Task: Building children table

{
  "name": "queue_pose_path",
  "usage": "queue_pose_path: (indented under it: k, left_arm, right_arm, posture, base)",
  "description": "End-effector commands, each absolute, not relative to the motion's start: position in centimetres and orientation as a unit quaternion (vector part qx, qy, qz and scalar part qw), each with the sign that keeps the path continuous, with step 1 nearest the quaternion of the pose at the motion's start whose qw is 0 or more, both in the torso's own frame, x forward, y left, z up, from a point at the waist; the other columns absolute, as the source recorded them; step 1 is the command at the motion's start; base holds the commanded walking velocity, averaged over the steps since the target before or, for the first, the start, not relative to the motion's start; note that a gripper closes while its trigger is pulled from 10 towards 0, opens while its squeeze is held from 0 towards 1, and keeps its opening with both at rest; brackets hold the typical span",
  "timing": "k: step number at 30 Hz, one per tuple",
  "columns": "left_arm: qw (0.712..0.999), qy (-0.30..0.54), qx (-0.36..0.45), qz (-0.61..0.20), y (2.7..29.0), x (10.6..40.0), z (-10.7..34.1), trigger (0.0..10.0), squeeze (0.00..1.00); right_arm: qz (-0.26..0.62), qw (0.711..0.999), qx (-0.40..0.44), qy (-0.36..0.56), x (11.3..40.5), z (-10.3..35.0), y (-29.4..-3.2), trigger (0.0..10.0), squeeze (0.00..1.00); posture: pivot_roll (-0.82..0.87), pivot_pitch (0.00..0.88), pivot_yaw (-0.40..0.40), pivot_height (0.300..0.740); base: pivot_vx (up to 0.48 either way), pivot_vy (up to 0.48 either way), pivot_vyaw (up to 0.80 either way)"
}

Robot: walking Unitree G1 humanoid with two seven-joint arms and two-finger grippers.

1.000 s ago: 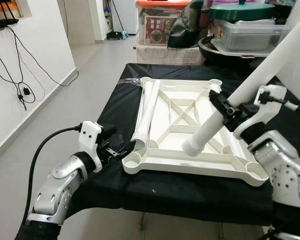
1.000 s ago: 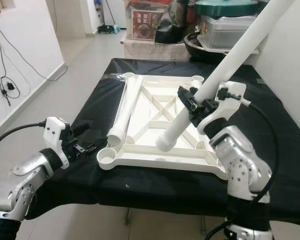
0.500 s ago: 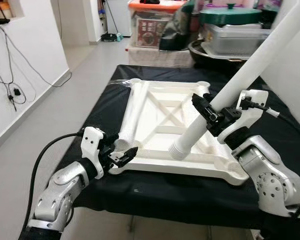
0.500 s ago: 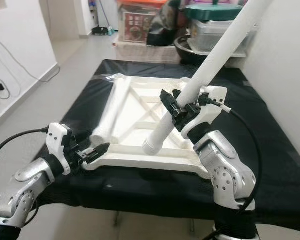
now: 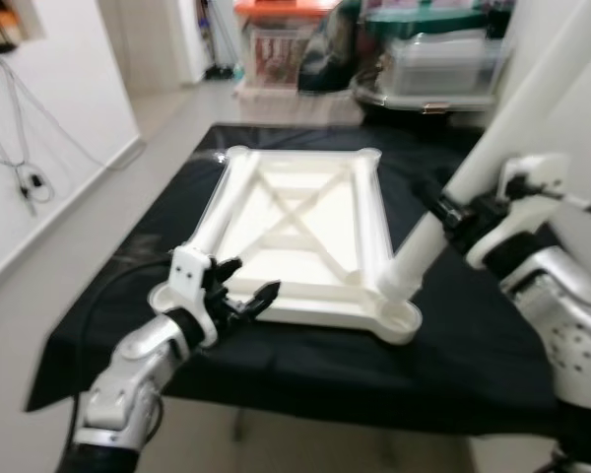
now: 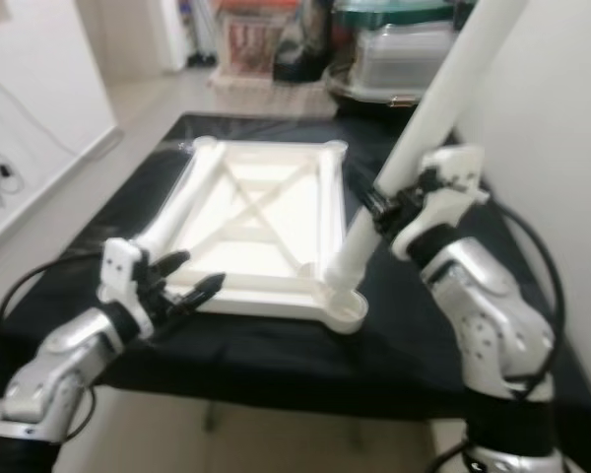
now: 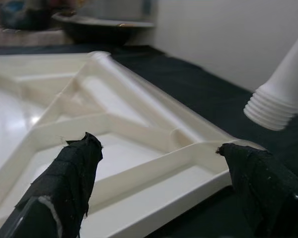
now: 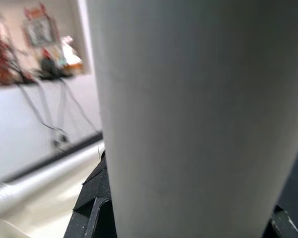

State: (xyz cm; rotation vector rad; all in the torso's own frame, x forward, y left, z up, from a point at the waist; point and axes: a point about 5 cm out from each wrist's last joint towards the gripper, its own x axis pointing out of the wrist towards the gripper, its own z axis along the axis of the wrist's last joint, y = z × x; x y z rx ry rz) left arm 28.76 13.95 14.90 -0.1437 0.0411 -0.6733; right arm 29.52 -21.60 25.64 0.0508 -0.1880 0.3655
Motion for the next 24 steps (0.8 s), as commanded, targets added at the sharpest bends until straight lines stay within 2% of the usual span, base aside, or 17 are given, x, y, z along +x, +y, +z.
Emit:
queue_pose_path:
  k: [1,24]
  left_arm:
    - [0.945,0.028,-0.068,-0.320,14.7,28.8,14.6,10.0,0.00]
    - [0.950,0.043,-0.080,-0.298,15.2,28.8,14.2,10.0,0.00]
  right_arm:
    - [0.205,0.973,0.011,-0.101,29.8,25.7,-20.7,0.0,0.00]
    - [0.230,0.969,-0.042,-0.076,31.1,23.7,-18.9,0.0,0.00]
  posture:
    - [0.04,0.000,-0.026,0.740]
    - [0.06,0.000,-0.035,0.740]
  base:
    - [0.000,0.000,0.00]
    - [0.000,0.000,0.00]
